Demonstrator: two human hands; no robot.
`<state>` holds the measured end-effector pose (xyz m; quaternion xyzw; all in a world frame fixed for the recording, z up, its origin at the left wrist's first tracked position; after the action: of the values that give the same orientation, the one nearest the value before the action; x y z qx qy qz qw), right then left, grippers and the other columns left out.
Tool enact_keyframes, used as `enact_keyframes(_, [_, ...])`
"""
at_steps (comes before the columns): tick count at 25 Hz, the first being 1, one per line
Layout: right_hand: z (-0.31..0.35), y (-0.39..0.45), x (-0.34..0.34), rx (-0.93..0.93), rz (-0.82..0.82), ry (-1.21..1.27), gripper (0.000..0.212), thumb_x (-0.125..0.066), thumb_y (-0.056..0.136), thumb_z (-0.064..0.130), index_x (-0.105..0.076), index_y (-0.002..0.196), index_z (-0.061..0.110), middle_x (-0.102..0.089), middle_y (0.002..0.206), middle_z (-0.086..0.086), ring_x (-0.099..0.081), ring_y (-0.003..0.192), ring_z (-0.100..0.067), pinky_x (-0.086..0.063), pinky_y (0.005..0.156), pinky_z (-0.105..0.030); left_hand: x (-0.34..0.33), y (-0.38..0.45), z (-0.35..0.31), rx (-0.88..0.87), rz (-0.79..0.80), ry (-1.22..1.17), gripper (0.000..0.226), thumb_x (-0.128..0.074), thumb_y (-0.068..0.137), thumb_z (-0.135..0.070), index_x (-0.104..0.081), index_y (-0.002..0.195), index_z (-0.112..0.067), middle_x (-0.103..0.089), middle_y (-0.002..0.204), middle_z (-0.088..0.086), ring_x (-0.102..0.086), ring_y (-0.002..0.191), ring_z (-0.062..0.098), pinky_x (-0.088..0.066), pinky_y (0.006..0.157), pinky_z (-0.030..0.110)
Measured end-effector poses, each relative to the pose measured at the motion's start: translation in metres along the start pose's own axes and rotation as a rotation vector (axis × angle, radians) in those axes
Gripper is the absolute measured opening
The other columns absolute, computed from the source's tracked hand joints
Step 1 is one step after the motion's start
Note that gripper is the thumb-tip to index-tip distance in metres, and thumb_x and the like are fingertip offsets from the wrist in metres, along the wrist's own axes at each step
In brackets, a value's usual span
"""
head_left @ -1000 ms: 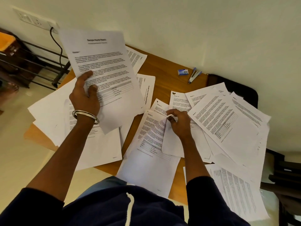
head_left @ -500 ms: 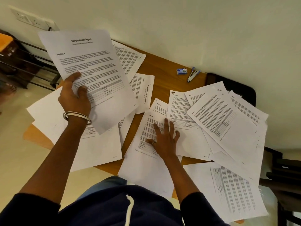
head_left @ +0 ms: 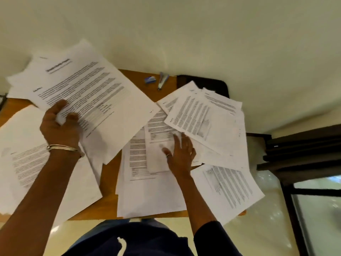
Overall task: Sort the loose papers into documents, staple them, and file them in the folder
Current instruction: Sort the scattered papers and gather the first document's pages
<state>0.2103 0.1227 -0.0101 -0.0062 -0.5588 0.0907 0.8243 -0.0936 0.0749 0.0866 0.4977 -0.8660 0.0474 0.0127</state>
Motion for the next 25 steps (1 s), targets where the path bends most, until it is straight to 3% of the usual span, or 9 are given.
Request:
enact_keyframes(2, [-0.048,0.014,0.022,-0.326,-0.123,0.042,0.07,-0.041,0.094,0.054,-0.021,0.151,0.019,-0.011,0.16,-0.012,-0.005,0.147,-0.03,-0.013,0.115,-0.053,-0.015,-0.014,0.002,-0.002,0.017,-0.001,0.039,-0.048,0.084,0.013,-0.054,0.121,0.003,-0.058,0.106,-0.006,-0.062,0.075,-0.009,-0.049,0.075,0.007])
enact_keyframes(4, [-0.081,0.025,0.03,-0.497,0.022,-0.035,0.074,-0.035,0.096,0.056,-0.01,0.153,0.015,-0.001,0.16,-0.017,0.002,0.147,-0.033,-0.008,0.116,-0.055,-0.028,-0.028,0.008,0.01,0.038,-0.005,0.039,-0.048,0.084,0.013,-0.054,0.122,0.003,-0.056,0.104,-0.009,-0.061,0.075,-0.01,-0.047,0.074,0.004])
enact_keyframes(6, [-0.082,0.029,0.028,-0.429,0.172,-0.161,0.076,-0.028,0.095,0.06,-0.006,0.153,0.015,0.003,0.159,-0.019,0.002,0.146,-0.036,-0.01,0.114,-0.06,-0.039,-0.036,0.013,0.036,0.045,0.017,0.04,-0.052,0.084,0.012,-0.057,0.121,-0.002,-0.058,0.107,-0.005,-0.061,0.089,0.0,-0.048,0.077,0.006])
enact_keyframes(8, [-0.062,0.027,0.021,-0.243,0.246,-0.262,0.072,-0.025,0.095,0.061,-0.011,0.152,0.018,-0.004,0.157,-0.019,-0.008,0.144,-0.036,-0.013,0.11,-0.061,-0.047,-0.042,0.019,0.061,0.056,0.032,0.04,-0.055,0.083,0.009,-0.059,0.119,-0.008,-0.059,0.113,0.0,-0.059,0.097,0.008,-0.049,0.08,0.009])
enact_keyframes(10, [-0.043,0.024,0.02,-0.051,0.253,-0.293,0.063,-0.03,0.094,0.061,-0.026,0.146,0.024,-0.022,0.15,-0.017,-0.02,0.137,-0.034,-0.016,0.107,-0.059,-0.049,-0.046,0.023,0.094,0.046,0.035,0.039,-0.056,0.083,0.008,-0.061,0.116,-0.014,-0.06,0.112,-0.003,-0.061,0.095,0.006,-0.05,0.079,0.009])
enact_keyframes(12, [-0.043,0.034,0.032,0.047,0.218,-0.191,0.057,-0.037,0.094,0.059,-0.036,0.142,0.029,-0.032,0.144,-0.01,-0.024,0.132,-0.03,-0.019,0.105,-0.054,-0.047,-0.046,0.031,0.097,0.015,0.077,0.039,-0.06,0.082,0.002,-0.062,0.116,-0.016,-0.059,0.117,-0.005,-0.059,0.105,0.01,-0.049,0.084,0.014])
enact_keyframes(15, [-0.069,0.058,0.045,0.036,0.18,-0.132,0.064,-0.033,0.093,0.062,-0.025,0.149,0.033,-0.019,0.156,-0.007,-0.016,0.14,-0.03,-0.021,0.107,-0.052,-0.046,-0.051,0.038,0.079,-0.007,0.132,0.039,-0.063,0.081,-0.005,-0.062,0.117,-0.02,-0.057,0.124,-0.008,-0.054,0.117,0.015,-0.047,0.098,0.032])
enact_keyframes(19, [-0.108,0.071,0.035,-0.052,0.294,-0.239,0.067,-0.024,0.093,0.065,0.003,0.15,0.043,0.011,0.16,0.0,0.0,0.145,-0.03,-0.012,0.109,-0.062,-0.05,-0.053,0.046,0.096,-0.014,0.116,0.039,-0.065,0.081,-0.008,-0.062,0.115,-0.026,-0.058,0.126,-0.007,-0.054,0.118,0.017,-0.045,0.1,0.038])
enact_keyframes(25, [-0.105,0.093,0.038,-0.116,0.24,-0.238,0.069,-0.028,0.094,0.062,-0.003,0.152,0.034,0.007,0.16,-0.01,-0.006,0.144,-0.035,-0.015,0.109,-0.059,-0.056,-0.055,0.052,0.164,0.03,0.111,0.038,-0.062,0.086,-0.014,-0.058,0.117,-0.036,-0.057,0.129,-0.004,-0.053,0.119,0.025,-0.042,0.1,0.05])
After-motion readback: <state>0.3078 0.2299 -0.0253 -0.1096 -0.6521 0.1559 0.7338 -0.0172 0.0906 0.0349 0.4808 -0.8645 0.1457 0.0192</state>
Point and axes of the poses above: each hand's wrist, its own y-axis towards the middle knuckle, its own x-axis out of the back of the hand, z = x × y, the point moved 2 cm from there along y, towards the middle knuckle
